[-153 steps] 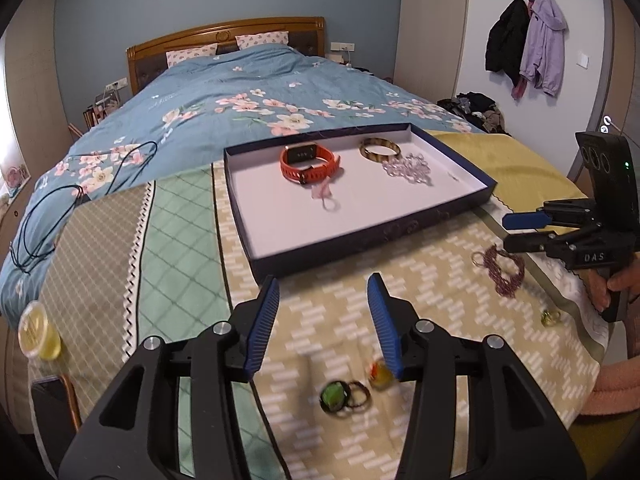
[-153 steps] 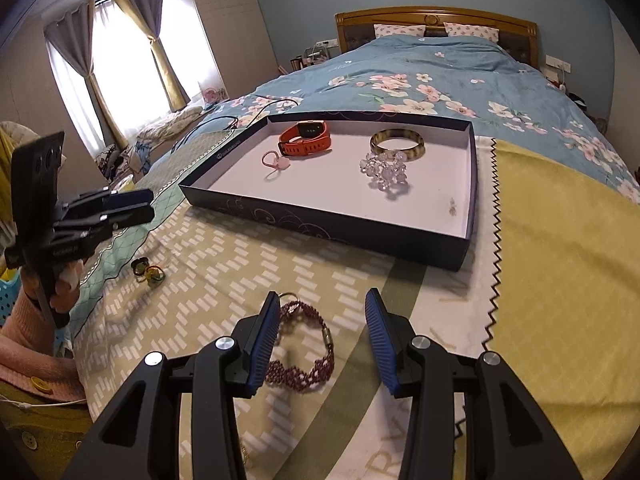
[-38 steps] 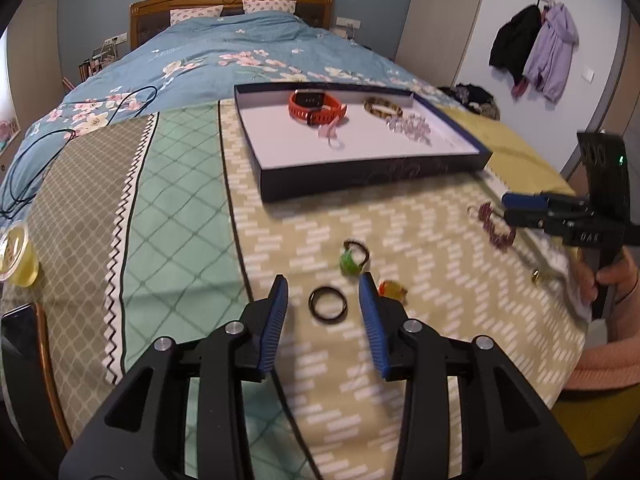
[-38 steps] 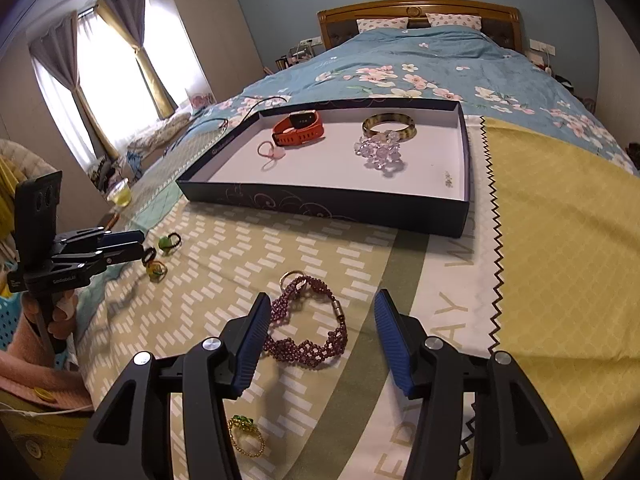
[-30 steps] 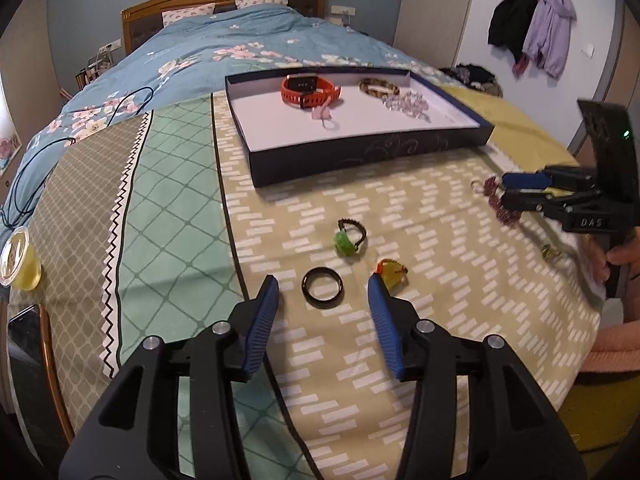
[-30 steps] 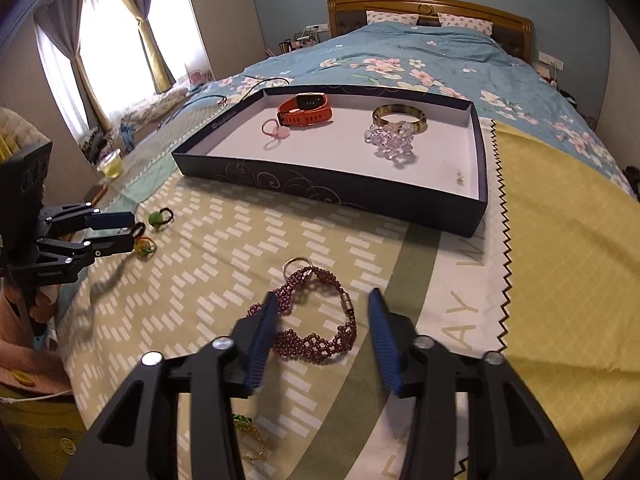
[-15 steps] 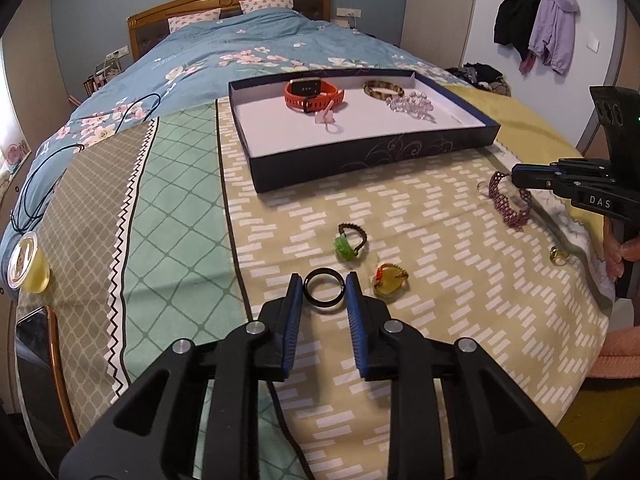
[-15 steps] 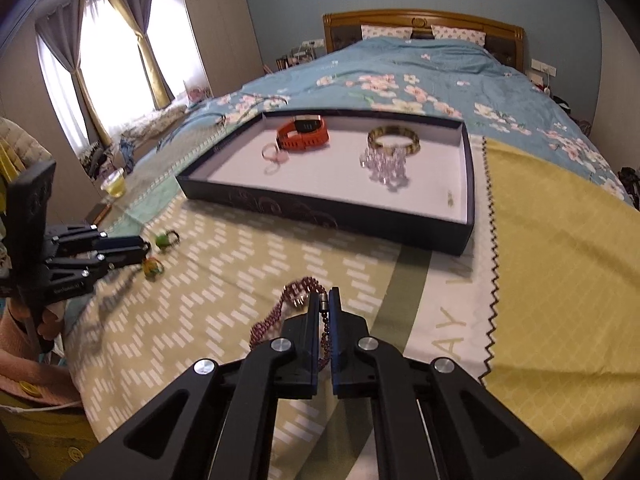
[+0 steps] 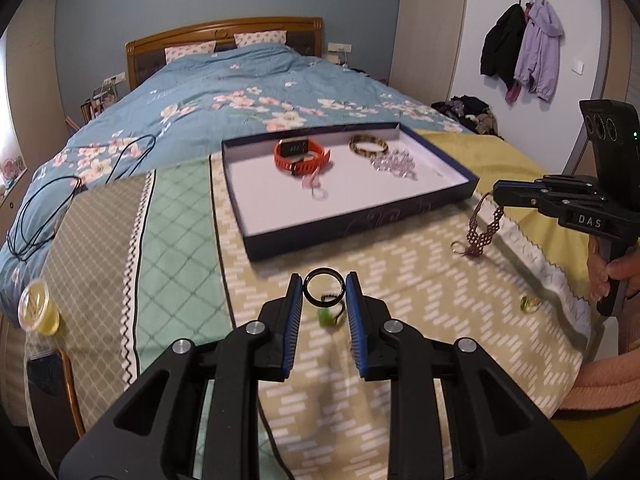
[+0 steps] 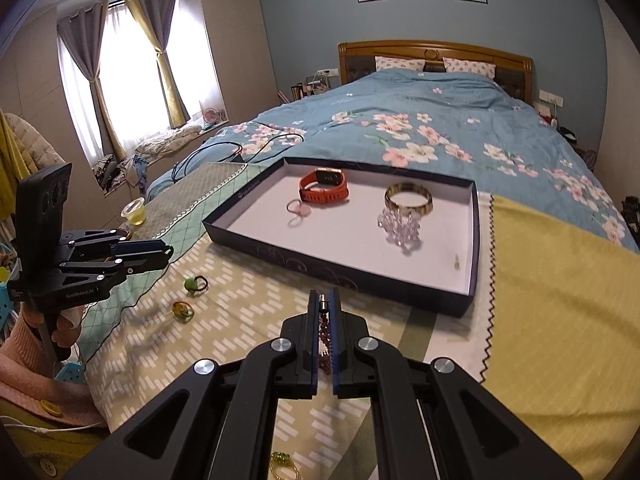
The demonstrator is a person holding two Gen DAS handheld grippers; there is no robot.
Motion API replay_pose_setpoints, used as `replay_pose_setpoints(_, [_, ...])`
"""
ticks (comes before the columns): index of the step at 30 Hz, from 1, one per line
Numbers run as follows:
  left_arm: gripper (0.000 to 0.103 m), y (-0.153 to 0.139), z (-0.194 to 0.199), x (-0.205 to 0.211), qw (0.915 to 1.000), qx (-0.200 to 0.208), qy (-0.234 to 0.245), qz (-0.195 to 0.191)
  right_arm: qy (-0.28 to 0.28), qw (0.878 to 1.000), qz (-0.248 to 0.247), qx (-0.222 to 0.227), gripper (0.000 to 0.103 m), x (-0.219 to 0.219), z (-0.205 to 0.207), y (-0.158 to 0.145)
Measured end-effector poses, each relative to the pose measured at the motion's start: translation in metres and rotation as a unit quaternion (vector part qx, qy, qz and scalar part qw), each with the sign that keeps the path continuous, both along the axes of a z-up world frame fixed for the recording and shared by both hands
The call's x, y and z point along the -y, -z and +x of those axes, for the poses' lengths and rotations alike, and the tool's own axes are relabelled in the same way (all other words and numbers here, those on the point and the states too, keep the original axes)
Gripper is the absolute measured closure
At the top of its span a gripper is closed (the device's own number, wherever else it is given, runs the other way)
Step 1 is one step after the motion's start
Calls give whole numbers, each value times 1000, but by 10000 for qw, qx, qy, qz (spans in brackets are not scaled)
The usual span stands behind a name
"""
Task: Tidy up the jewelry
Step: 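Carry the black ring into the box with the left tool while the right tool drops the bracelet there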
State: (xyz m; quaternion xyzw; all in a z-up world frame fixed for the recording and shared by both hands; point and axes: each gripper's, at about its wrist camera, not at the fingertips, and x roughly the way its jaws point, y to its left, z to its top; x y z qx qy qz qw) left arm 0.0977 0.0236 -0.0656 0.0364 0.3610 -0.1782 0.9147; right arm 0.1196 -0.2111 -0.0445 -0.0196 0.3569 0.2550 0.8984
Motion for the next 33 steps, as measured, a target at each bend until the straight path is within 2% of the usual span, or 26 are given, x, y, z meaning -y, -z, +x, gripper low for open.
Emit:
replay_pose_setpoints(19, [81,-24,43,16,9995,276,57,-117,81,9989,-13,451,100,-1,37,-34])
replay_pose_setpoints(33, [81,-13,75,28,9998,181,91,65,247,9989,88,394,100,-3,72,-32])
